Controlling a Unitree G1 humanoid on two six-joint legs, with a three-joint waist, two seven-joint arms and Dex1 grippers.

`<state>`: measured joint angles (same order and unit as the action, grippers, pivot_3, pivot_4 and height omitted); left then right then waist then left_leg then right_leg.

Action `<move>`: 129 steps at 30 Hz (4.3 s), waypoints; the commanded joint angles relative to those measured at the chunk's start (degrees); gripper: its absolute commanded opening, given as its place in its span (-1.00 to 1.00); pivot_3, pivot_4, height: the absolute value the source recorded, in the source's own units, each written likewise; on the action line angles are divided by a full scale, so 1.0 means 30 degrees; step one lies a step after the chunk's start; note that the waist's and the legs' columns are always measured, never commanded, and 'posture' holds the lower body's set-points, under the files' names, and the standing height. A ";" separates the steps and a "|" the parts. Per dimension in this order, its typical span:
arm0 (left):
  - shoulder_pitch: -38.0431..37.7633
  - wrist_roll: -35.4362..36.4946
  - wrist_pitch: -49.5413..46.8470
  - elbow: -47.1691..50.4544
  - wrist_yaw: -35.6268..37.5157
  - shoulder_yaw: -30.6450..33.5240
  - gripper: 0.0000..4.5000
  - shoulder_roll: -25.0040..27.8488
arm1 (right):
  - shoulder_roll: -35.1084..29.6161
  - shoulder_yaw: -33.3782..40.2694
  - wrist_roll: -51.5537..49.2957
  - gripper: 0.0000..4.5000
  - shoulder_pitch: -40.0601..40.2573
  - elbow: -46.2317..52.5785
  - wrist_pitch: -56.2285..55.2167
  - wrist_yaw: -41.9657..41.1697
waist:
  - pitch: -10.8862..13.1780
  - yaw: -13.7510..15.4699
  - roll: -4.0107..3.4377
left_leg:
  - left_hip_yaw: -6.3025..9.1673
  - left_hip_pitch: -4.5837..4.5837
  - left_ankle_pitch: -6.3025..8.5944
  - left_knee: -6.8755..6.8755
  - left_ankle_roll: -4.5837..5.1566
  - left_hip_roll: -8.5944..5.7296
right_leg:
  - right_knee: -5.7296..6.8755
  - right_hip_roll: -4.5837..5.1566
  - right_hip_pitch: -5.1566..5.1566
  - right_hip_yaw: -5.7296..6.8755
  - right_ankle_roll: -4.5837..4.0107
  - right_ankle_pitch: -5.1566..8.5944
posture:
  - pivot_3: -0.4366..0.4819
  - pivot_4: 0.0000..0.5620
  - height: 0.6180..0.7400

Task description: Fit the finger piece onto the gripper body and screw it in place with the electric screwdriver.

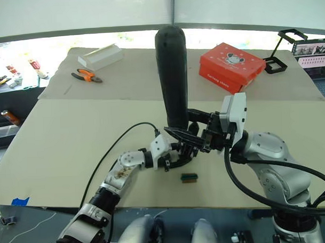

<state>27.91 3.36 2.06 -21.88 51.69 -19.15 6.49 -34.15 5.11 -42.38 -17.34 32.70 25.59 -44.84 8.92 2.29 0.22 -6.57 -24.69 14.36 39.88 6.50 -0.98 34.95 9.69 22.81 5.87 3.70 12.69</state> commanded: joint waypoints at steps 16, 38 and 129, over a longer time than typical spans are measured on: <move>-0.0481 -0.0265 -0.0377 0.0014 0.0127 -0.0557 0.01 0.0032 | 0.0557 0.0393 0.0670 -0.14 0.0390 0.0568 -0.1097 -0.0165 | -0.0001 -0.0006 -0.0001 | -0.0002 0.0000 0.0000 -0.0001 0.0000 0.0000 | 0.0001 -0.0001 0.0003 -0.0002 0.0000 0.0000 | -0.05 -0.47 1.00; -0.0599 -0.0213 -0.0605 0.0282 0.0115 -0.0576 0.01 0.0041 | 0.0967 0.0021 0.1019 -0.14 0.1002 0.0514 -0.1595 -0.0125 | -0.0003 -0.0015 -0.0003 | -0.0002 0.0001 0.0000 0.0000 0.0000 0.0000 | 0.0003 -0.0006 0.0002 -0.0003 0.0000 0.0000 | -0.05 -0.47 1.00; -0.0465 -0.0187 -0.0893 0.0086 0.0138 -0.0575 0.01 -0.0011 | 0.0870 -0.1829 0.3076 -0.14 0.3418 -0.0257 -0.3220 0.0693 | -0.0180 -0.0029 0.0091 | 0.0017 0.0161 0.0100 -0.0030 -0.0164 0.0029 | -0.0031 -0.0018 -0.0151 0.0004 -0.0005 0.0017 | -0.05 -0.47 1.00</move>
<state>27.15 3.34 0.00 -21.05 50.93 -19.29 6.40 -29.90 -0.27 -33.22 -8.03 32.64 13.59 -41.34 8.38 2.20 0.49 -6.52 -24.21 14.67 39.79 6.01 -0.89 34.85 9.64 22.35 5.89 3.69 12.74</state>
